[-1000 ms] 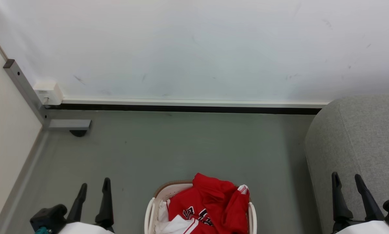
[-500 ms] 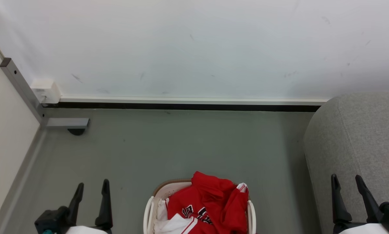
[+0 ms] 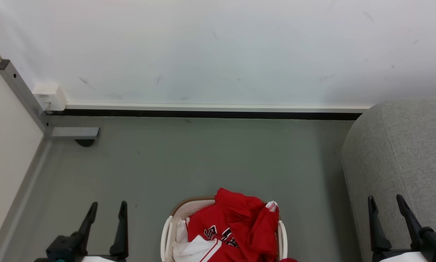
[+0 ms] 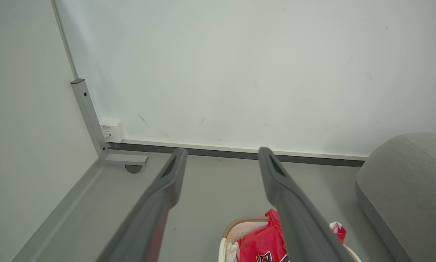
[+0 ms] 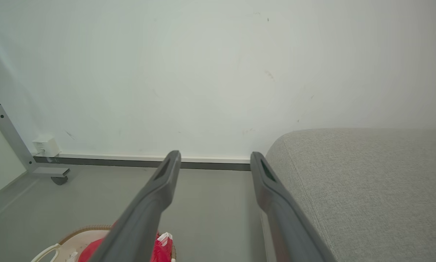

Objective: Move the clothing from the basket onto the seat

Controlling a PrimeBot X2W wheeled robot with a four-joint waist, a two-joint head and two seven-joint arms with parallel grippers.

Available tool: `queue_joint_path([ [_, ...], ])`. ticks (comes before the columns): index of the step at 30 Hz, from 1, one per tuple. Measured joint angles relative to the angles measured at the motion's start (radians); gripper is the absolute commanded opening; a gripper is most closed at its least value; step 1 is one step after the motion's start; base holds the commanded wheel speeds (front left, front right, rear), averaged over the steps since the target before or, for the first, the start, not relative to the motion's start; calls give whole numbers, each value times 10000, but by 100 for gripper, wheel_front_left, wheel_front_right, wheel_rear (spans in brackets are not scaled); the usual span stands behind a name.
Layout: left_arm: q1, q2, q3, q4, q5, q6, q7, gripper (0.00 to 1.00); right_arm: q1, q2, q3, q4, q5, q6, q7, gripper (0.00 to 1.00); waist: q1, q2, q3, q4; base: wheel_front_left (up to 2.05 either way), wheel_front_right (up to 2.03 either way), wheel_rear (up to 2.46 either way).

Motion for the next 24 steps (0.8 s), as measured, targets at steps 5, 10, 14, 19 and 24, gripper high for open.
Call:
queue_joint_path([
  [5,-14,-36,73,2,391,-56,-96,100,-42,10,-12,-6,-330,0,-92,100,0,0,159,-3,0,0,0],
  [10,-99,-92,136,19,731,-109,-217,100,-198,12,-65,-52,-713,0,-201,100,0,0,381,-10,0,0,0],
  [14,-235,-128,190,12,1106,-155,-288,100,-228,13,-100,-105,-968,0,-270,100,0,0,618,-14,0,0,0],
  [19,-473,-161,184,-29,1455,-222,-380,100,-467,19,-104,-247,-1323,0,-355,100,0,0,1054,-38,0,0,0],
  [24,-1109,-211,-40,-10,1616,-458,-387,100,-921,27,-42,-393,-1338,0,-355,100,1,0,1771,-70,0,0,0],
])
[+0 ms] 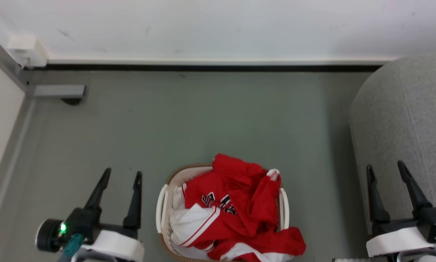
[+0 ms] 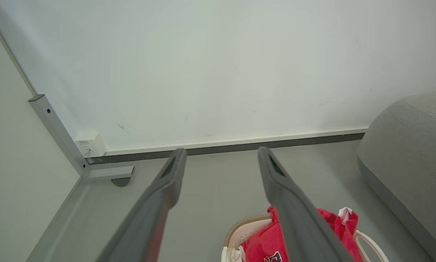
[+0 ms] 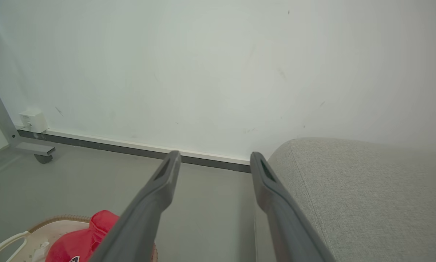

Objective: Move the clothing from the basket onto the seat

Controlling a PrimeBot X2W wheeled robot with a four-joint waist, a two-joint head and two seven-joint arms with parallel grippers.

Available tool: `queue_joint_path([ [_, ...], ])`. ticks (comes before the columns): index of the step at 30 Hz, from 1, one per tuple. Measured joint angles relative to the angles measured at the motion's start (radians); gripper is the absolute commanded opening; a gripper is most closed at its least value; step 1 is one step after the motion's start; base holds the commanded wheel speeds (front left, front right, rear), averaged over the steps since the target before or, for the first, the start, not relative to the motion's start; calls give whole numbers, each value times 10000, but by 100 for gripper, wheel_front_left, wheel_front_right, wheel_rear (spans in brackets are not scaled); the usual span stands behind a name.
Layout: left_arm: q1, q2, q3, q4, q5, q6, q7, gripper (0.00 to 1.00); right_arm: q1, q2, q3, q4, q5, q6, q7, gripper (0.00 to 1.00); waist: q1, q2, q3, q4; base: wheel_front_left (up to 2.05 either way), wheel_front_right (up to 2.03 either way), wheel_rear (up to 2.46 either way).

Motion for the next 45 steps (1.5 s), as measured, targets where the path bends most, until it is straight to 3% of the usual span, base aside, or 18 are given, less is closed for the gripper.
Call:
queue_joint_path([
  [6,-1070,-69,-805,575,109,-518,0,100,-715,6,130,-263,-54,0,-6,100,1,0,1110,-92,0,0,0],
  [13,-2917,-90,-2518,1837,483,-871,-2,100,-1593,6,393,-656,-48,0,-17,100,2,0,2606,-320,0,0,0],
  [20,-5072,-148,-4602,4608,660,-932,468,100,-2285,4,780,-1177,-82,0,-19,100,2,0,4179,-590,0,0,0],
  [28,-6786,121,-6326,7008,-422,-947,1701,100,-2637,10,1058,-1827,-86,0,-19,100,1,0,5525,-1022,0,0,0],
  [37,-8065,407,-6698,8782,-1156,-947,2543,100,-2829,13,1452,-2541,-140,0,-19,100,1,0,6671,-1577,0,0,0],
  [45,-8389,357,-7076,10004,-1154,-943,2523,100,-2760,15,1722,-2855,-142,0,-19,100,0,0,7182,-2197,0,0,0],
])
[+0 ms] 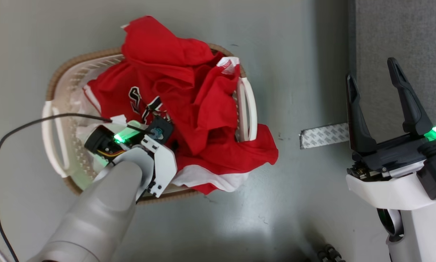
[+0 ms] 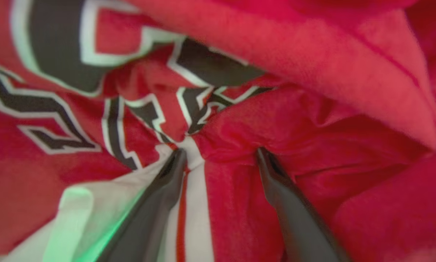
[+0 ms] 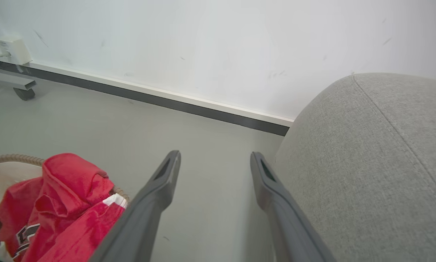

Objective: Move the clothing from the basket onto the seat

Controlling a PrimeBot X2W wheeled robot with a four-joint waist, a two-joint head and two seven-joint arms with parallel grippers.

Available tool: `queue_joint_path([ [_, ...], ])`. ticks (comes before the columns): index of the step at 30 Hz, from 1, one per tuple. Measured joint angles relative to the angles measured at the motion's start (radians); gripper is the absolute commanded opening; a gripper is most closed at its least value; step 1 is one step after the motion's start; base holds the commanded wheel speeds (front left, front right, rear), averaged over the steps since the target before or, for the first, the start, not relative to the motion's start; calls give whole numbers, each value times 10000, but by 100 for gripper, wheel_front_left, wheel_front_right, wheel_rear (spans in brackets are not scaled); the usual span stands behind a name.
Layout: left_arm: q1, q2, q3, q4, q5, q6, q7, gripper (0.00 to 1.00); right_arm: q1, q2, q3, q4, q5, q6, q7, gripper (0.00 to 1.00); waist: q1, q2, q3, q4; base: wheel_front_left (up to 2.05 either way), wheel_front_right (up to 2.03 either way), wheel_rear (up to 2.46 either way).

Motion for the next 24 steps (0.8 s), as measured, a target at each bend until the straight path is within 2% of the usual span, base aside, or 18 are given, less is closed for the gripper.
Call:
queue_joint_path([
  [3,-95,-81,-136,259,-54,33,-88,100,6,0,-35,-77,-2,0,0,100,0,0,110,-123,0,0,0],
  [4,-122,-117,-244,303,-65,35,-161,47,10,0,-46,-90,-4,0,0,100,0,0,130,-146,0,0,0],
  [5,-127,-174,-320,334,-111,35,-238,9,16,-2,-67,-100,-15,0,0,100,0,0,141,-152,0,0,0],
  [6,-129,-234,-435,355,-113,35,-311,0,23,-4,-86,-102,-17,0,0,100,0,0,142,-144,0,0,0],
  [11,-146,-426,-581,426,-571,13,-1001,0,25,-10,-138,-15,-61,0,0,100,0,0,-20,-46,0,0,0],
  [15,-94,-575,-265,316,-1333,13,-1772,0,24,-8,-201,123,-8,0,0,100,0,0,-396,69,0,0,0],
  [24,1156,-522,-318,-347,-2326,12,-2424,0,485,2,-424,746,142,0,0,100,0,0,-2024,548,0,0,0],
])
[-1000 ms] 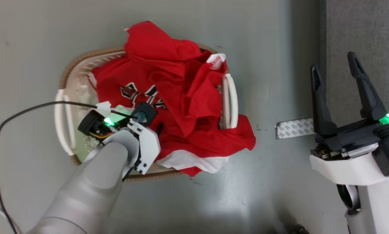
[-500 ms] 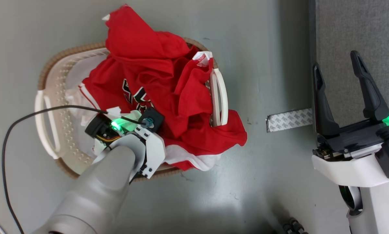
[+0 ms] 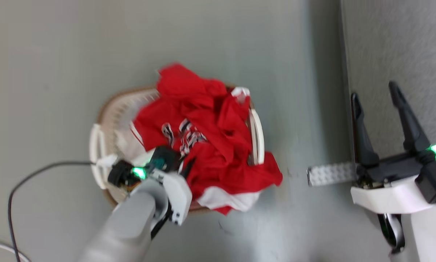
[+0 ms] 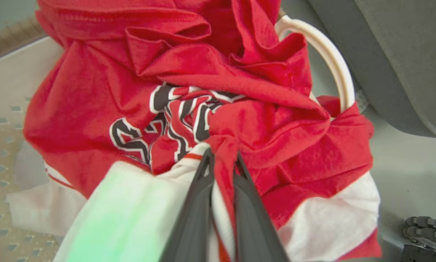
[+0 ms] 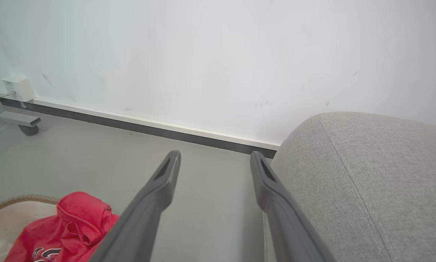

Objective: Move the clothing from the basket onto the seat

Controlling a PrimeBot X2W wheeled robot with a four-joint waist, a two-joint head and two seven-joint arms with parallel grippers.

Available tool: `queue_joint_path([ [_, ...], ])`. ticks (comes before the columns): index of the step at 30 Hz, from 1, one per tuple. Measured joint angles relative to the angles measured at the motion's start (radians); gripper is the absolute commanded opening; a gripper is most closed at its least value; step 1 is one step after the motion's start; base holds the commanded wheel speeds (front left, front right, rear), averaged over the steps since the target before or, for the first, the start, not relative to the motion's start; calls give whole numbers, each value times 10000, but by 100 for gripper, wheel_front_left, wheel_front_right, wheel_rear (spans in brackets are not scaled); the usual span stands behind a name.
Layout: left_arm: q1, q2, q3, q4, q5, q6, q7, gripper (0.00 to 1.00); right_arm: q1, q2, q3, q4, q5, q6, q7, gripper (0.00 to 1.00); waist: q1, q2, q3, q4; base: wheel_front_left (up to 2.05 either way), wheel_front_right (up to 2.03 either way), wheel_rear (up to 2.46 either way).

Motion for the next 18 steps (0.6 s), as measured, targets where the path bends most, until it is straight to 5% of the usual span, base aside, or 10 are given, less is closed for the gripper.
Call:
queue_joint_path([
  [18,3243,991,1283,-4612,-899,788,-86,0,2353,15,-316,1068,159,0,-2,100,-5,0,-4714,1303,0,0,0],
])
